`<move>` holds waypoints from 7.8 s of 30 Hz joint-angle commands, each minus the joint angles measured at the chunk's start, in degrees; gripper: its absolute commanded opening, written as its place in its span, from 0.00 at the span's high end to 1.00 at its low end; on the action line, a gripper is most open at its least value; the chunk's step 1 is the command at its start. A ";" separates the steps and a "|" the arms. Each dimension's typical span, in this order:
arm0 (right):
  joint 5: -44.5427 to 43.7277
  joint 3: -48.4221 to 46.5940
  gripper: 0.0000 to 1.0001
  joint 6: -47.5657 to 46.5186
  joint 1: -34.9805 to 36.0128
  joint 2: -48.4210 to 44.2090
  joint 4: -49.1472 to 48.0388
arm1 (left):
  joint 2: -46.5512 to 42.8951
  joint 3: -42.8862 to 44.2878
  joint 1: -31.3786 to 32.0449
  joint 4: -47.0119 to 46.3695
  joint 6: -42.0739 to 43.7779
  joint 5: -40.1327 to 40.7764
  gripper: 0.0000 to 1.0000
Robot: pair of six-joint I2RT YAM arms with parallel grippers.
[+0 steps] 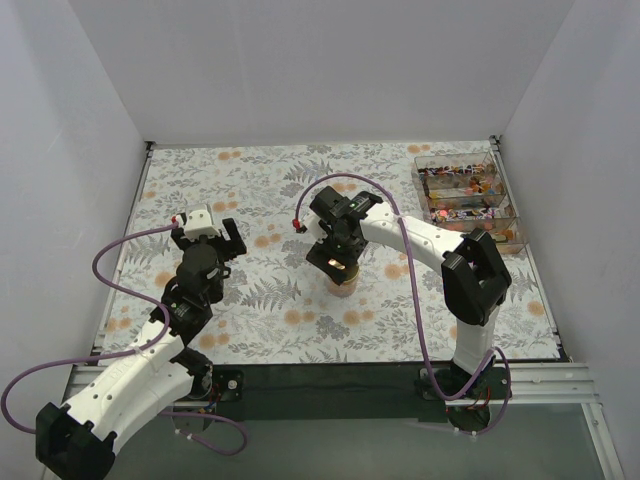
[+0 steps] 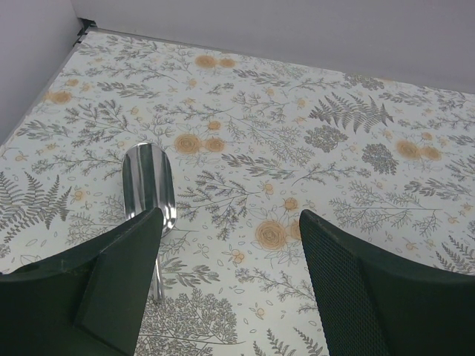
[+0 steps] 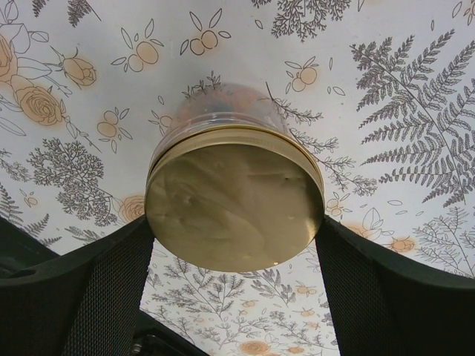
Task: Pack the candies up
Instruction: Close the bottle lid on the packing bottle, then screw the bottle lid onto the packing bottle.
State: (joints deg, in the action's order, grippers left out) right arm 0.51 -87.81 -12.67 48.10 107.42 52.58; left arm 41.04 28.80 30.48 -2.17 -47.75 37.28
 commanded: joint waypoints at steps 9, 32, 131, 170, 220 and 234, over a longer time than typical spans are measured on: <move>1.25 1.59 0.47 -0.17 0.24 -0.19 -2.48 | -0.61 -0.14 -0.25 -0.64 0.20 0.08 0.27; 0.45 7.13 0.46 0.27 0.24 -0.90 -4.50 | 0.01 -0.23 -0.33 -0.55 0.11 -0.36 0.27; 7.22 50.37 0.57 15.30 -12.32 -37.10 -59.70 | 35.51 7.85 16.19 -12.33 -22.22 -28.49 0.47; 16.10 51.77 0.66 15.39 -10.39 -43.17 -62.07 | 42.02 8.20 17.95 -10.39 -22.92 -27.17 0.67; 17.59 53.10 0.74 12.84 -10.48 -31.82 -66.49 | 42.29 6.36 18.47 -11.54 -26.70 -25.33 0.73; 19.00 52.65 0.79 12.31 -9.69 -40.36 -59.69 | 37.71 4.43 18.39 -13.99 -24.85 -24.44 0.66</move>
State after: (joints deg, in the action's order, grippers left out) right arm 18.31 -36.16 -1.17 38.00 67.55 -7.38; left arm 80.60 34.37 48.62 -15.51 -73.08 12.01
